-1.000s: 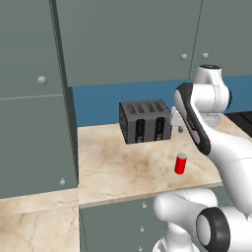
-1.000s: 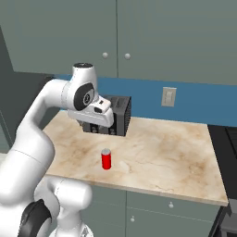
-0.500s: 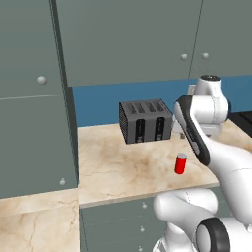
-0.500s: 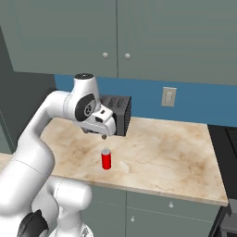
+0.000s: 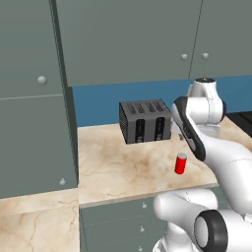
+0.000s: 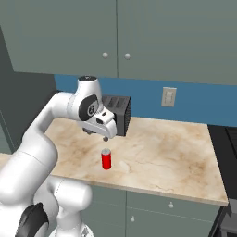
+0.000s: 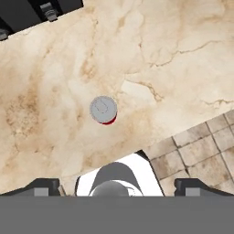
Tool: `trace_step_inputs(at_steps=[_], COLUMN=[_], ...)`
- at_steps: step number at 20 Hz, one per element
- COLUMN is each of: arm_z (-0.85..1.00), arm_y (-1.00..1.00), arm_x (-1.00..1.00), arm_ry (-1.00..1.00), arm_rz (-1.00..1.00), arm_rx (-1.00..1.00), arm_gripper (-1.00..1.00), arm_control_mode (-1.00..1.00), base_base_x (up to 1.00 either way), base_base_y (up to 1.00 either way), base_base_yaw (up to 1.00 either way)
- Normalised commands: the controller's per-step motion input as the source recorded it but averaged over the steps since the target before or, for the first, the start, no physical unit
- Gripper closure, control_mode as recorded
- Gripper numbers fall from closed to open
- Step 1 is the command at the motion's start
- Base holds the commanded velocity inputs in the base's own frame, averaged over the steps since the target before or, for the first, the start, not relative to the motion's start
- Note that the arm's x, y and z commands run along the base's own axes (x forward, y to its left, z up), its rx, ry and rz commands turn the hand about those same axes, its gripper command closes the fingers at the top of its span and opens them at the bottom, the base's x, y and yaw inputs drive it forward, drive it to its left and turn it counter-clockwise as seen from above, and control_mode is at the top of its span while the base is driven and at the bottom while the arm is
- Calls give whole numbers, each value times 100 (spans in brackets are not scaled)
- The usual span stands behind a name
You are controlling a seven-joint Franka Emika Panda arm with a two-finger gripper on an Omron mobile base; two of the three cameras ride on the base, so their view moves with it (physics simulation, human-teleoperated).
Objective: Four empty soda cans are scattered around the kitchen. Gather all the cans and cluster them next to the stove for recycling.
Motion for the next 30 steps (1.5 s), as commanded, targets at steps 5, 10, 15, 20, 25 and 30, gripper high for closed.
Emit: trace_step_inputs(at_steps=[5,10,15,20,25,30], arm_z=[-20,-21,-22,-17,-14,-14], arm_y=[-1,-2,0,0,0,0], arm_x=[14,7,4,6,9,12], arm_ry=[0,0,-3,-5,-7,-6], arm_rz=[-9,-6,-3,-3,-4,-2], arm_rx=[0,0,0,0,0,0], arm_gripper=[-100,-100,-100,-100,-100,-100], arm_control_mode=[-100,-100,-100,-100,-100,-100], base_base_x=[0,0,0,0,0,0], base_base_y=[0,0,0,0,0,0], base_base_yaw=[0,0,0,0,0,0])
